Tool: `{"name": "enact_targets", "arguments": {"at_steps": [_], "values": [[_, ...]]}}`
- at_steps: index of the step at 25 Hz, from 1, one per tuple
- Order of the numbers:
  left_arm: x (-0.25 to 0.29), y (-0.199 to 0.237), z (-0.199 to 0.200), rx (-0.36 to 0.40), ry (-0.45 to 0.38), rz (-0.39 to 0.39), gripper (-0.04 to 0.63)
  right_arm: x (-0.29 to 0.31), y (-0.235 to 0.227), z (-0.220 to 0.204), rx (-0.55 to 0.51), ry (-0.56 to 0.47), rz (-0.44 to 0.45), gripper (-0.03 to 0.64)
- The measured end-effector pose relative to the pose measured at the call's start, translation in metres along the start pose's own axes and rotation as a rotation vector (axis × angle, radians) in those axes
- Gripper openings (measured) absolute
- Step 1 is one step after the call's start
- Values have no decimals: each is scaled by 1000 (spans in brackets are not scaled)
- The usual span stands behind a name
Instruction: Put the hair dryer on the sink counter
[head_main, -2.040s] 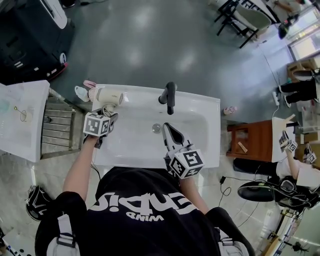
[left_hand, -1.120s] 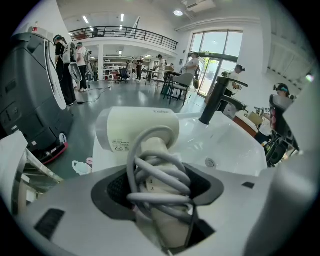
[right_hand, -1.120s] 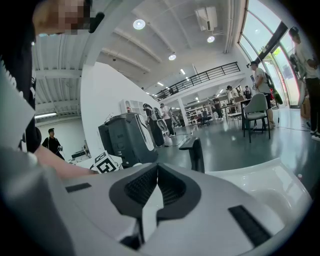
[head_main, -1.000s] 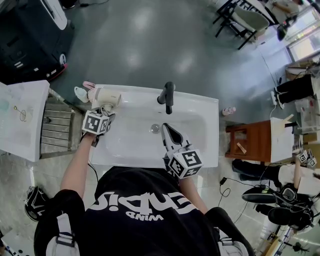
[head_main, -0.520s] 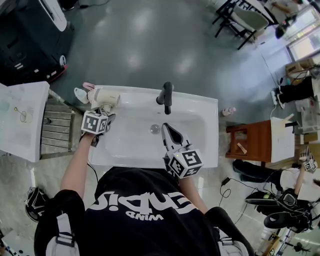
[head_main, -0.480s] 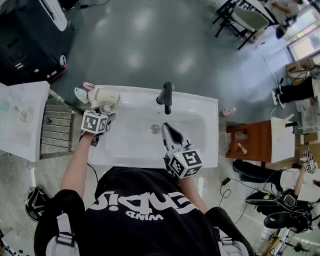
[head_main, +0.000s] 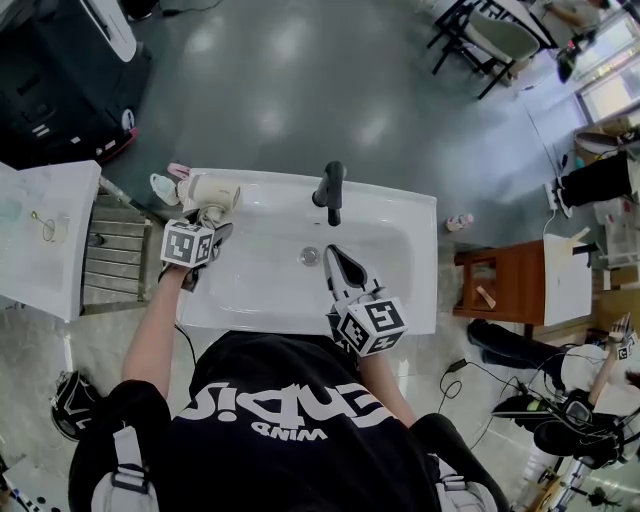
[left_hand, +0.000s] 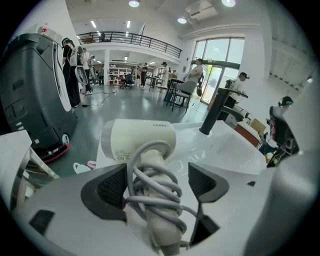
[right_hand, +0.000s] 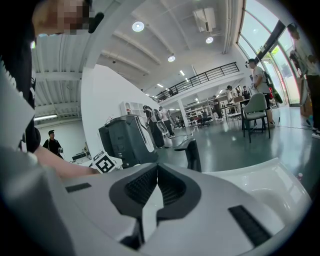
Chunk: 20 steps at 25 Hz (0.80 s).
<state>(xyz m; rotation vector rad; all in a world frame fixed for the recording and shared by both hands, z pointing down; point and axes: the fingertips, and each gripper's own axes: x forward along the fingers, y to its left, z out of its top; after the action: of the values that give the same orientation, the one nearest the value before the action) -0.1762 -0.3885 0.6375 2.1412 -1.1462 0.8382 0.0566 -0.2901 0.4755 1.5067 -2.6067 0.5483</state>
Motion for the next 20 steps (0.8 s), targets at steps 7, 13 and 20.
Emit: {"name": "enact_targets", "arguments": {"at_steps": [7,13,20], "values": [[-19,2,19,-6,-88,49,380,-4,-4,1,0,2,7,18],[-49,9,42,-93,-255,94,375,-9,-4,0,-5,8,18,18],[-85,-4,47,-122,-361,130,124,-14,0,4,-15,18,32,18]]}}
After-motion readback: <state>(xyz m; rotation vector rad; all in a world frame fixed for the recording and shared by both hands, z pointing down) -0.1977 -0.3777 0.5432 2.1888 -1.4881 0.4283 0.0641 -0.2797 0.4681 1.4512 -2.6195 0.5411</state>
